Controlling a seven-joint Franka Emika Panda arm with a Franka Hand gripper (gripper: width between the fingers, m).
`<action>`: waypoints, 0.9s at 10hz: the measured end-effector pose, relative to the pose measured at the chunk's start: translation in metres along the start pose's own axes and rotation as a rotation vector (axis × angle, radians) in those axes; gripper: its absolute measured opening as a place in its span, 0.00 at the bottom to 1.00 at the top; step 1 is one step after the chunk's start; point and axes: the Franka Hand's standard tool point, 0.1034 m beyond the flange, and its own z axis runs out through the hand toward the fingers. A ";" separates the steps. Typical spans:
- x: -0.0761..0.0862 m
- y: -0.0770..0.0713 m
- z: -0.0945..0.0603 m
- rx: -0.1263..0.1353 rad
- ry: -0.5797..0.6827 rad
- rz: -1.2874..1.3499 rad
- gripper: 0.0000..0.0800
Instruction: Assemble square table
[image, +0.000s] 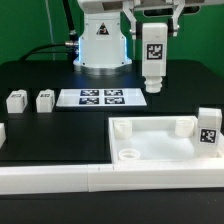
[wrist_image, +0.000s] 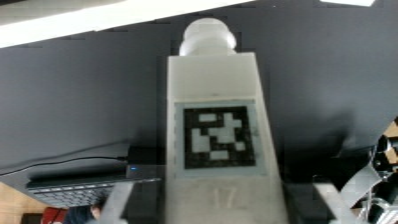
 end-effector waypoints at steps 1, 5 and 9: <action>-0.011 0.005 0.013 -0.016 0.018 -0.019 0.36; -0.030 0.029 0.048 -0.059 -0.001 -0.063 0.36; -0.043 0.035 0.068 -0.072 -0.017 -0.092 0.36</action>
Offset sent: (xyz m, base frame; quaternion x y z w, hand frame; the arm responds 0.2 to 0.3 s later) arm 0.0111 0.0047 -0.0359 0.0785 -0.0014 0.0192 0.9967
